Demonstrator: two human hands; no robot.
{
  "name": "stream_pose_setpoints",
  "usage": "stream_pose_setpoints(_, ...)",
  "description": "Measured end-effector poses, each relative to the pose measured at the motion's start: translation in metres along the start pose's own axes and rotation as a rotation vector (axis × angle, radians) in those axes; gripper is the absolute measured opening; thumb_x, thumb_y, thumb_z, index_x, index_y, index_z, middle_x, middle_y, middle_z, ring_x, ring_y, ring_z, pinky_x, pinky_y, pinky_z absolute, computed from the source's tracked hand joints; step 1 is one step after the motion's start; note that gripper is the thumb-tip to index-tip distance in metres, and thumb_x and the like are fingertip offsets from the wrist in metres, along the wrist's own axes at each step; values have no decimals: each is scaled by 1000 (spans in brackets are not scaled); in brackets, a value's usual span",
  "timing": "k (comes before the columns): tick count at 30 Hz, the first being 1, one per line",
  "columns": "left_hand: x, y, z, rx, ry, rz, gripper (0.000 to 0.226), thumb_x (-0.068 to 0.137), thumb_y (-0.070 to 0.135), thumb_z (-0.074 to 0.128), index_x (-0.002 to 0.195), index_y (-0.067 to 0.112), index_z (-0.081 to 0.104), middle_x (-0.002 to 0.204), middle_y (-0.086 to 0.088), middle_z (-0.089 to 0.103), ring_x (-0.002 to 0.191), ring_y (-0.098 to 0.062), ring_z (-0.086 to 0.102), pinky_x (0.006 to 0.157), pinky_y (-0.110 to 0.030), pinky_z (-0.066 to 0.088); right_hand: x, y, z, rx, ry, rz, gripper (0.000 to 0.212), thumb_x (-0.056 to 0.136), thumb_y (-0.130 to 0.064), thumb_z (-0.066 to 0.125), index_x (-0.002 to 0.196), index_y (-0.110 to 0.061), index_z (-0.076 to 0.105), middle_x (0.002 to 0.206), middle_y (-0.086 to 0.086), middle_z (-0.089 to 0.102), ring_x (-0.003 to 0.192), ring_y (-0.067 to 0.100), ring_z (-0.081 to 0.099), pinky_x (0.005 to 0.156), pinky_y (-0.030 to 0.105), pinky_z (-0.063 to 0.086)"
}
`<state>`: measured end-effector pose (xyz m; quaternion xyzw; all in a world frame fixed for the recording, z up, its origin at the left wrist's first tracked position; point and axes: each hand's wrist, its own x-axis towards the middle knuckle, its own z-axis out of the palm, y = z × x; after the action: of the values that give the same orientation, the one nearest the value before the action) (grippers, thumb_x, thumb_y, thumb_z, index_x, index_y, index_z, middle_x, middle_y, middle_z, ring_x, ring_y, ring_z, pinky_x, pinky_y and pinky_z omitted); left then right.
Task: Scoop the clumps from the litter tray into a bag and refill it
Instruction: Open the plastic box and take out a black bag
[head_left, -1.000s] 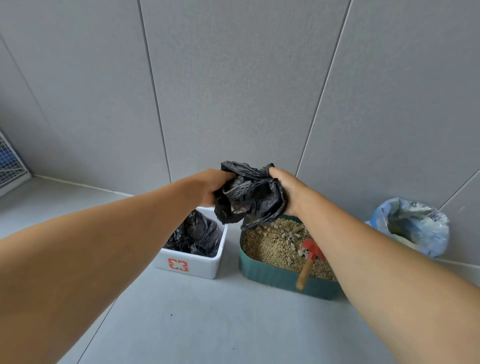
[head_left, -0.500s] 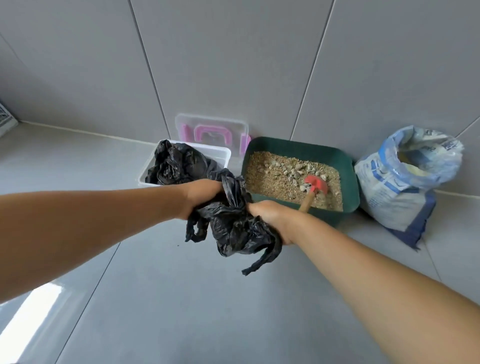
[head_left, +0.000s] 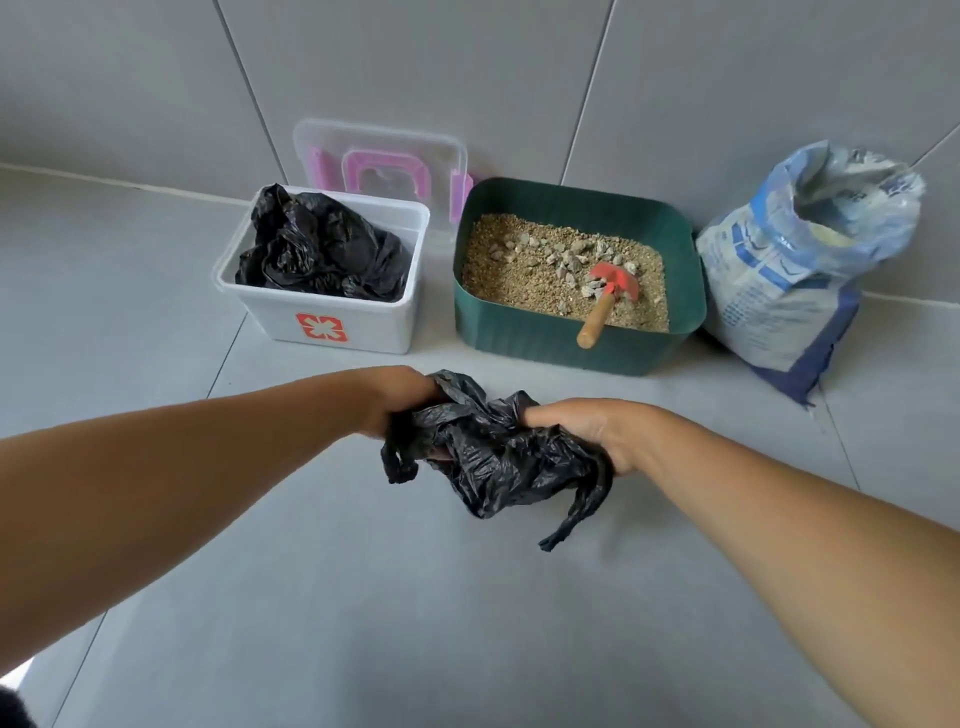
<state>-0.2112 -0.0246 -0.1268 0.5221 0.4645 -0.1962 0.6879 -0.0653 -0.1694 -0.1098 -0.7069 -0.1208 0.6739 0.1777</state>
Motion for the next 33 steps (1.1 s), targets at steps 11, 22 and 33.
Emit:
stream_pose_setpoints(11,14,21,10,-123,19,90,19,95,16,49,80,8,57,54,-5,66,40,-15,62,39,-20,50,32,13,-17,595,454,-135,19,97,-3,44,89,2,61,79,19,65,70,30,65,73,43,57)
stream_pose_setpoints(22,11,17,-25,104,254,115,15,93,0,43,93,-5,57,80,-21,64,56,-30,64,56,-43,59,34,-12,-20,308,91,-151,24,94,-30,58,87,-9,67,73,10,74,65,24,70,65,32,55)
stream_pose_setpoints(33,6,14,-15,129,59,-9,10,92,18,53,92,9,58,76,-10,68,60,-20,65,56,-27,55,37,14,-40,812,175,-266,23,99,-18,47,95,-5,66,76,11,74,64,24,72,59,32,57)
